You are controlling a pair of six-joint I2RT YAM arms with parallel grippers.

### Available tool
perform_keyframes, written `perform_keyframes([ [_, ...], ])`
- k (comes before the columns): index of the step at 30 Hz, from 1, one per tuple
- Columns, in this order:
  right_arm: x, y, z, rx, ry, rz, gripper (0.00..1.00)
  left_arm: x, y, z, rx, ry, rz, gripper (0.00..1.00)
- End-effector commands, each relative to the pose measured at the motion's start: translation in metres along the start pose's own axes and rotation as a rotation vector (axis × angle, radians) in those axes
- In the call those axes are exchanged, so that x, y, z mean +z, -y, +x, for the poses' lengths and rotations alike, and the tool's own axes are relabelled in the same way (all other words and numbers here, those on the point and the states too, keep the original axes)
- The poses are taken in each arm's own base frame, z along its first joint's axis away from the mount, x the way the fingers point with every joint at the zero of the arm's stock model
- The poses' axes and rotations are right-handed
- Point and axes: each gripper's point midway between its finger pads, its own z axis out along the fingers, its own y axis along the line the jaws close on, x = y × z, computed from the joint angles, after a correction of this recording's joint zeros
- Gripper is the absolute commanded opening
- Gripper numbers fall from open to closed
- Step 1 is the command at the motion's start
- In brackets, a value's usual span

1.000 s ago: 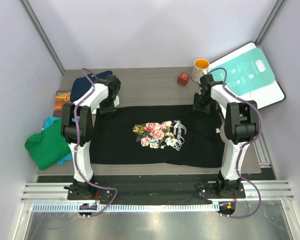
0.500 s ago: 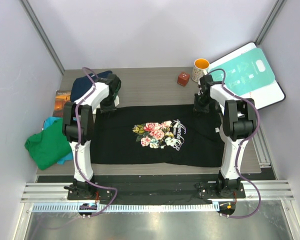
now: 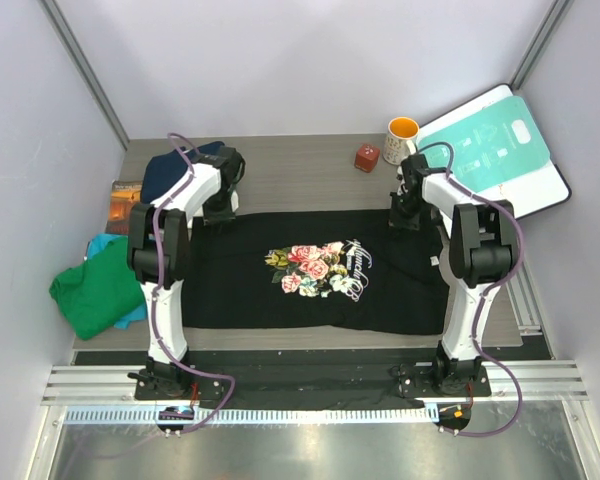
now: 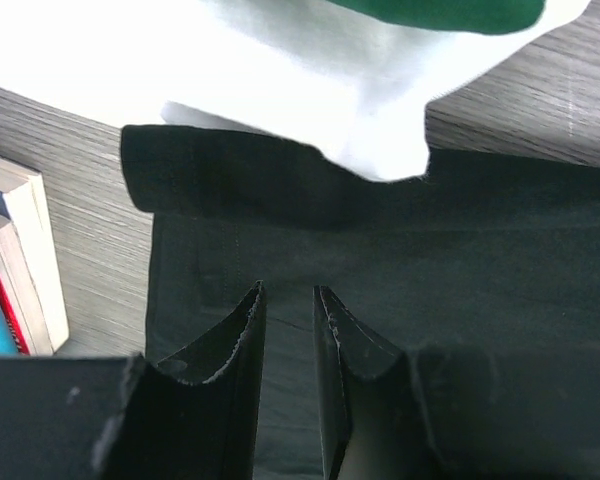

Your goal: Fold and stack the t-shirts

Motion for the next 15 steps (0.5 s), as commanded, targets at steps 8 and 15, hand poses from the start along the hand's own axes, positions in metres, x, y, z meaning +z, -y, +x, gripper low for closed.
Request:
perform_keyframes([
  [8,-0.068,-0.020,0.018,0.006,0.087,-0.068,0.05,-0.006,0.016,-0.002,0.000,0.013,0.032,0.26],
  [15,-0.059,-0.036,0.057,0.014,-0.074,-0.102,0.16,-0.007,0.016,-0.002,0.014,0.018,0.030,0.26],
])
